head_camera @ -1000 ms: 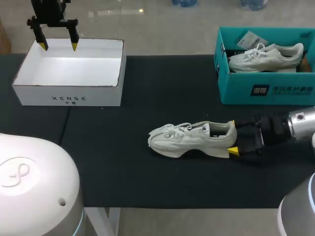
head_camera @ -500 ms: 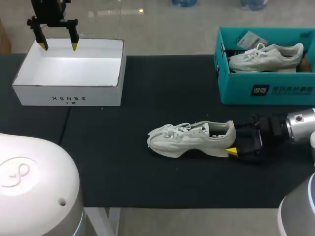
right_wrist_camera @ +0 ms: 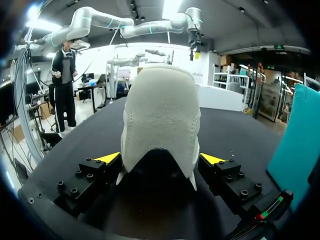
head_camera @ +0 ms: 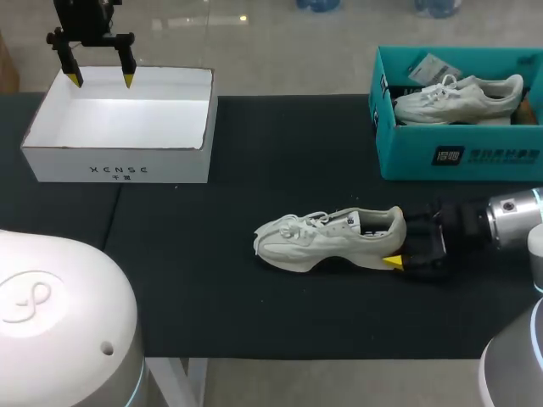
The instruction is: Take the shoe out of the shoebox, open the shoe tongue, remove and reinsert the insole, then place the shoe into the shoebox
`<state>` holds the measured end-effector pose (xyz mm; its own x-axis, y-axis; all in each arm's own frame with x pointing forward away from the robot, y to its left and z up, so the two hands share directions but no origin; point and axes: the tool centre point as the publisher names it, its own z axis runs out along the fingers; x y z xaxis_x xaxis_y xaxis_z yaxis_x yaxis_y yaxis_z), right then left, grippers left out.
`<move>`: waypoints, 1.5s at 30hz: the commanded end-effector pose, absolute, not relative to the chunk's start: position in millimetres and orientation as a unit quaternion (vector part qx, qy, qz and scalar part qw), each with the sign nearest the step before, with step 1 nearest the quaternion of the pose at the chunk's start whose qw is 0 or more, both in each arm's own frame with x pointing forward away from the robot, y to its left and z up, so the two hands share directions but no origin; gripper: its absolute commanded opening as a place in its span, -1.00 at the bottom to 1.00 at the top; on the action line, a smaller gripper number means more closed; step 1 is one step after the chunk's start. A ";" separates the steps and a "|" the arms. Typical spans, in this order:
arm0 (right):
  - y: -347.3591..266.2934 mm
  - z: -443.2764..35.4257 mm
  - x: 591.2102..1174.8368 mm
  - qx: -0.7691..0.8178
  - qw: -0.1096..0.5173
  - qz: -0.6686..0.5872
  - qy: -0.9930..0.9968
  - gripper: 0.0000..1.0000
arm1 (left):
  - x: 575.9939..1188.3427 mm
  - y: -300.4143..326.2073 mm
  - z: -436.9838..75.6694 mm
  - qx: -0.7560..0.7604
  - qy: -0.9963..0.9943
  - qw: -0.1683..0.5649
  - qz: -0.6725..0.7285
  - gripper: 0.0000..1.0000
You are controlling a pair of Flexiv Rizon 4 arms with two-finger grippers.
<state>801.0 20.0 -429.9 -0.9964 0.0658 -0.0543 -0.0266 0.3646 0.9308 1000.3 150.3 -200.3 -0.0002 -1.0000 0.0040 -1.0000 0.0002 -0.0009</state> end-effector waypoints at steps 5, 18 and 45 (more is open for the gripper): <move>23.3 -440.0 803.7 0.014 0.041 0.568 0.822 -1.00 | 1000.3 150.0 -200.2 0.707 -0.707 0.001 0.001 1.00; 27.0 -440.0 803.0 0.008 0.040 0.573 0.818 -1.00 | 1000.3 150.0 -200.2 0.707 -0.707 0.001 0.001 1.00; 27.0 -440.0 803.0 0.008 0.040 0.573 0.818 -1.00 | 805.7 -16.3 -207.2 0.611 -0.791 -0.039 -0.013 1.00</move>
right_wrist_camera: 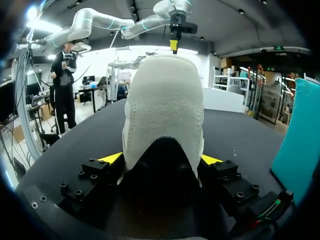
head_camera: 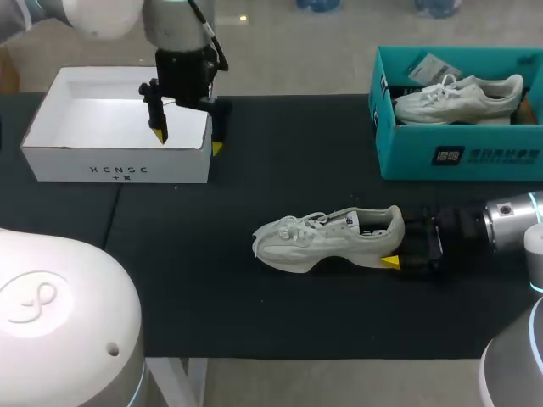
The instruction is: Take the shoe out of the shoebox, open the shoe tongue, remove and reinsert the insole, then place the shoe into the shoebox
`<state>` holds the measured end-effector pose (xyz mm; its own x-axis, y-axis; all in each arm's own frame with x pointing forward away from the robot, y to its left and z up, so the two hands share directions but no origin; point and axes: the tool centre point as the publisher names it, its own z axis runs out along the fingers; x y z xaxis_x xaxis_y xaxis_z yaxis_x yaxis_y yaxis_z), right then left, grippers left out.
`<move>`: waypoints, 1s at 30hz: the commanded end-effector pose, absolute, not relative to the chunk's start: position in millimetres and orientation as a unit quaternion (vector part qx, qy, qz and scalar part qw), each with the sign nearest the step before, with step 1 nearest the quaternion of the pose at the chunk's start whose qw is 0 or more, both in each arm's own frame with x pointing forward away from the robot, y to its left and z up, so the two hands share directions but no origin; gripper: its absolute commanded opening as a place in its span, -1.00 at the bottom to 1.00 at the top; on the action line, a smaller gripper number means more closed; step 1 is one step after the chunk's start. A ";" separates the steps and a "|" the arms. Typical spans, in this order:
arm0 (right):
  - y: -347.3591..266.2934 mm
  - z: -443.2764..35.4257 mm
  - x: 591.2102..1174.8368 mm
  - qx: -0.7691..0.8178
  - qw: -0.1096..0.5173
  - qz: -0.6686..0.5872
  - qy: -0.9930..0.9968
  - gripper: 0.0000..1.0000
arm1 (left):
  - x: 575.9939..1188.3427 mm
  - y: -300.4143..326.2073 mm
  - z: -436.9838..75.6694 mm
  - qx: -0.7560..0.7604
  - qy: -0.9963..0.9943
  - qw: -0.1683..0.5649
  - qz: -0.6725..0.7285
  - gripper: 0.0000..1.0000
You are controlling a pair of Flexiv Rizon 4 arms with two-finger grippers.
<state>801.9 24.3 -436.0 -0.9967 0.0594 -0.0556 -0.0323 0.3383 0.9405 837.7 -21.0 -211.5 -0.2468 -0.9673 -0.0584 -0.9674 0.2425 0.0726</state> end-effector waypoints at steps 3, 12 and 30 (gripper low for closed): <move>27.0 -440.0 803.0 0.008 0.040 0.573 0.818 -1.00 | 805.7 -16.3 -207.2 -0.611 0.791 0.039 0.013 1.00; 27.0 -440.0 803.0 0.008 0.040 0.573 0.818 -1.00 | 805.7 -16.3 -207.2 -0.611 0.791 0.039 0.013 1.00; 27.0 -440.0 803.0 0.008 0.040 0.573 0.818 -1.00 | 774.3 -141.1 -256.0 -0.657 0.750 -0.035 0.059 1.00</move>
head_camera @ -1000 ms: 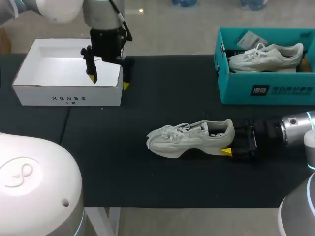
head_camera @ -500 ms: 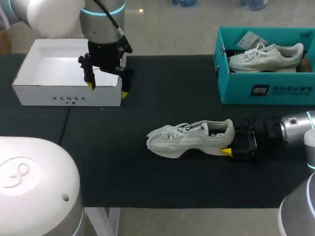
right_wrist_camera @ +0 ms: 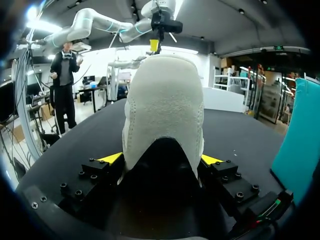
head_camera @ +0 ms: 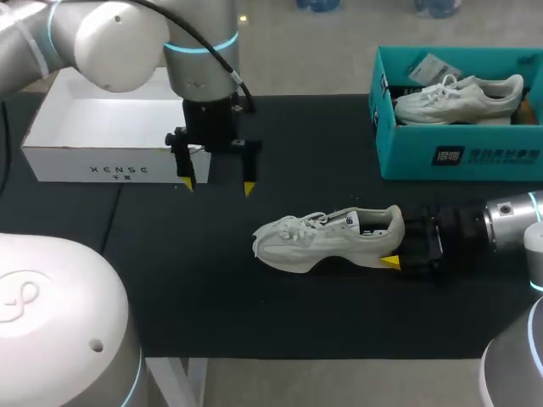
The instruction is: Take the shoe out of the shoebox, open the shoe tongue, remove and reinsert the insole, then place the shoe into the shoebox
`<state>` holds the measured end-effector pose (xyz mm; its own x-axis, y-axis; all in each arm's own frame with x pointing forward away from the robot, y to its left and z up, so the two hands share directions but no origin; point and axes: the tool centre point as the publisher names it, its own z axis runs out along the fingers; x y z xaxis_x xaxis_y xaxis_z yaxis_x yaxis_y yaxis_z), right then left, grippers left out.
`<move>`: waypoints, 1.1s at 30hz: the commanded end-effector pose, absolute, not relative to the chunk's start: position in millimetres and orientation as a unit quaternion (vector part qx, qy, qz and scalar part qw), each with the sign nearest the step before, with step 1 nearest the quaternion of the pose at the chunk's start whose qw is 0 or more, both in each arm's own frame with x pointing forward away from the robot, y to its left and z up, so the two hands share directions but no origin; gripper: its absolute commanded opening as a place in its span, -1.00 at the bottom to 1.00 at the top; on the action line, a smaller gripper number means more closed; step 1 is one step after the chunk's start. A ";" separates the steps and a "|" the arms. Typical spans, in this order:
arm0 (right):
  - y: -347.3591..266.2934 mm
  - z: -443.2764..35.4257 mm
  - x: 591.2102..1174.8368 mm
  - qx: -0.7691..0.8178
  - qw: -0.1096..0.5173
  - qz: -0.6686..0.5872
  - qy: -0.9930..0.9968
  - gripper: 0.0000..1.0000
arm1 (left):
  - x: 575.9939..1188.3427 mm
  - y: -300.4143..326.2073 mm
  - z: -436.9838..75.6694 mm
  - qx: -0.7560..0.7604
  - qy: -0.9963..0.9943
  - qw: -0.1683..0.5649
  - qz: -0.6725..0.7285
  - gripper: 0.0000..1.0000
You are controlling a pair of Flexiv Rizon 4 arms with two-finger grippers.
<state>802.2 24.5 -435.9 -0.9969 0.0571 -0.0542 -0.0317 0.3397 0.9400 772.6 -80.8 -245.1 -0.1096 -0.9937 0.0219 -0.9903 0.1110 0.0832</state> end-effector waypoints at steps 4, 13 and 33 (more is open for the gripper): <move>27.0 -440.0 803.0 0.008 0.040 0.573 0.818 -1.00 | 763.9 -182.8 -262.7 0.636 -0.768 0.036 -0.063 1.00; 27.0 -440.0 803.0 0.008 0.040 0.573 0.818 -1.00 | 754.4 -244.2 -277.1 0.624 -0.776 0.024 -0.085 1.00; 27.0 -440.0 803.0 0.008 0.040 0.573 0.818 -1.00 | 765.8 -274.5 -312.6 0.658 -0.745 -0.015 -0.109 1.00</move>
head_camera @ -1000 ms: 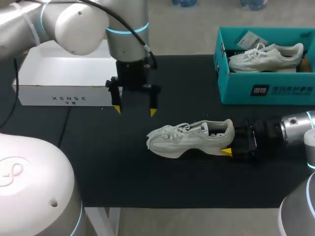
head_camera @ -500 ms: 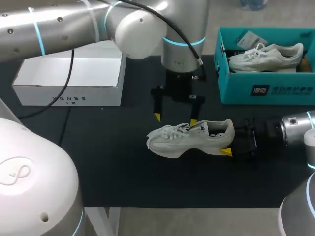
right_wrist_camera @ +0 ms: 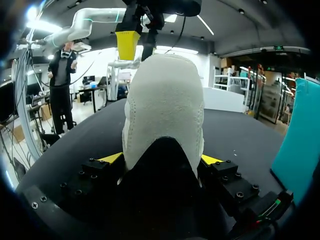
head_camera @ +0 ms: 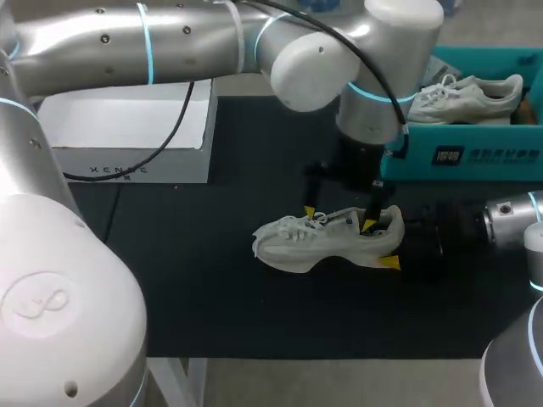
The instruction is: Take the shoe out of the shoebox, open the shoe tongue, remove and reinsert the insole, then place the shoe into the shoebox
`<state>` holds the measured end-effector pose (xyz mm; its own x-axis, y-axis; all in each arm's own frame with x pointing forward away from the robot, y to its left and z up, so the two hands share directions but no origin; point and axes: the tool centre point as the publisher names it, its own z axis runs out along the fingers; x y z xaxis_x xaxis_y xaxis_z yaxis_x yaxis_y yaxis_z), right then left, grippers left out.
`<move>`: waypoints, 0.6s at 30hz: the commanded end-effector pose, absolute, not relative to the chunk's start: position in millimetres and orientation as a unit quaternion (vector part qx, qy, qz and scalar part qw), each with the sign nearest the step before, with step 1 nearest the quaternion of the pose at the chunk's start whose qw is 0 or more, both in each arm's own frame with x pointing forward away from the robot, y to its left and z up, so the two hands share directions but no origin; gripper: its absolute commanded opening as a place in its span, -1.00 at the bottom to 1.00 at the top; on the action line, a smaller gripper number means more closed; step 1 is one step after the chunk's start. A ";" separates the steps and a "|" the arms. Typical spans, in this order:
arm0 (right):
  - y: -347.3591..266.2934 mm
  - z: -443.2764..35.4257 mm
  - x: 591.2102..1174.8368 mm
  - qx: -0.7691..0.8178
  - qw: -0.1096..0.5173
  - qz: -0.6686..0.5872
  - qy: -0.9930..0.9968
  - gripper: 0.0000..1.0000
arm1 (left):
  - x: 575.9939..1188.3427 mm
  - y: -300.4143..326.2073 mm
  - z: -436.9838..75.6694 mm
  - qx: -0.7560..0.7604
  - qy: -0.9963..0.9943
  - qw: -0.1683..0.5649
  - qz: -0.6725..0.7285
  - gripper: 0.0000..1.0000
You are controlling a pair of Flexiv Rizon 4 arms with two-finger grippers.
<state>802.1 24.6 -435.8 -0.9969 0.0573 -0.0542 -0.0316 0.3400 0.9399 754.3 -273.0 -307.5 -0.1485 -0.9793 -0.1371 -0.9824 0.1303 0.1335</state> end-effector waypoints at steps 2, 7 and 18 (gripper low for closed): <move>27.0 -440.0 803.0 0.008 0.040 0.573 0.818 -1.00 | 774.0 -269.6 -313.6 -0.665 0.739 0.016 0.108 1.00; 27.0 -440.0 803.0 0.008 0.040 0.573 0.818 -1.00 | 786.9 -264.1 -314.8 -0.675 0.731 0.031 0.101 1.00; 27.0 -440.0 803.0 0.008 0.040 0.573 0.818 -1.00 | 774.5 -285.8 -331.0 -0.662 0.742 0.045 0.100 1.00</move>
<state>802.1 24.4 -435.8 -0.9969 0.0573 -0.0543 -0.0316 0.3400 0.9399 776.6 -278.5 -325.9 -0.1137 -0.9756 -0.1880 -0.9912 0.0985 0.0881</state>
